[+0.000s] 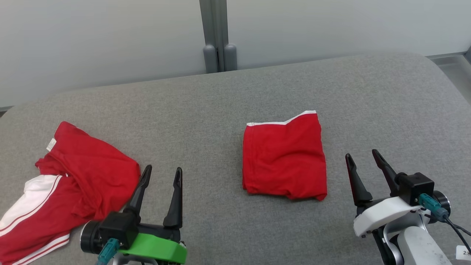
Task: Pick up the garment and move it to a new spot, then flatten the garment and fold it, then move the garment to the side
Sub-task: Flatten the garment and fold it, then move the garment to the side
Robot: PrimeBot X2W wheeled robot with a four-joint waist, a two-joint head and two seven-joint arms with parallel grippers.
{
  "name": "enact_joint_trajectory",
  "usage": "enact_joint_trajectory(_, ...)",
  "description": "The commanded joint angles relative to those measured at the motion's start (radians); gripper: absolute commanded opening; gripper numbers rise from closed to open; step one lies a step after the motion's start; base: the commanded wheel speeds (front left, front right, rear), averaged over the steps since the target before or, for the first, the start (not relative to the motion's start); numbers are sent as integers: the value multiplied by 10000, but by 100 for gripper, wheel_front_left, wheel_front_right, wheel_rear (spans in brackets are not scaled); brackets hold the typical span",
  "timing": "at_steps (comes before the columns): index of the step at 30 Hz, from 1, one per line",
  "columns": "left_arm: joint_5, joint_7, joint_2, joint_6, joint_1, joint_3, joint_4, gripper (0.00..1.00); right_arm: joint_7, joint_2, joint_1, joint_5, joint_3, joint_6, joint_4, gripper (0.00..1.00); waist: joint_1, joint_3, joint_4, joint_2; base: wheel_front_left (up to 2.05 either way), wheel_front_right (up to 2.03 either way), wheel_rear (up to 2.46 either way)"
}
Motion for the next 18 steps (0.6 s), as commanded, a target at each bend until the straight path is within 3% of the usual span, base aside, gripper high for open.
enact_joint_trajectory(1,105,8,28,-13,-32,5,-11,100,-29,33,88,-101,-58,0,-82,100,0,149,122,0,0,0,0)
enact_joint_trajectory(3,156,8,28,-58,-174,-28,41,100,-30,26,-58,-163,-44,0,-169,100,0,345,257,0,0,0,0)
enact_joint_trajectory(4,177,8,26,-95,-263,-59,67,100,-30,7,-155,-178,17,0,-198,67,0,481,352,0,0,0,0)
enact_joint_trajectory(5,179,8,28,-102,-323,-79,87,100,-30,-13,-254,-198,79,0,-201,11,0,578,423,0,0,0,0)
enact_joint_trajectory(6,194,8,28,-128,-385,-115,109,100,-30,-59,-396,-240,184,0,-223,0,0,733,537,0,0,0,0)
enact_joint_trajectory(11,226,10,28,-224,-749,-304,200,100,-30,-256,-1213,-262,812,0,120,0,0,1403,1099,0,0,0,0)
enact_joint_trajectory(18,114,8,28,-298,-1194,-648,315,100,-31,-739,-2669,-173,1460,0,1981,0,0,2082,1980,0,0,0,0)
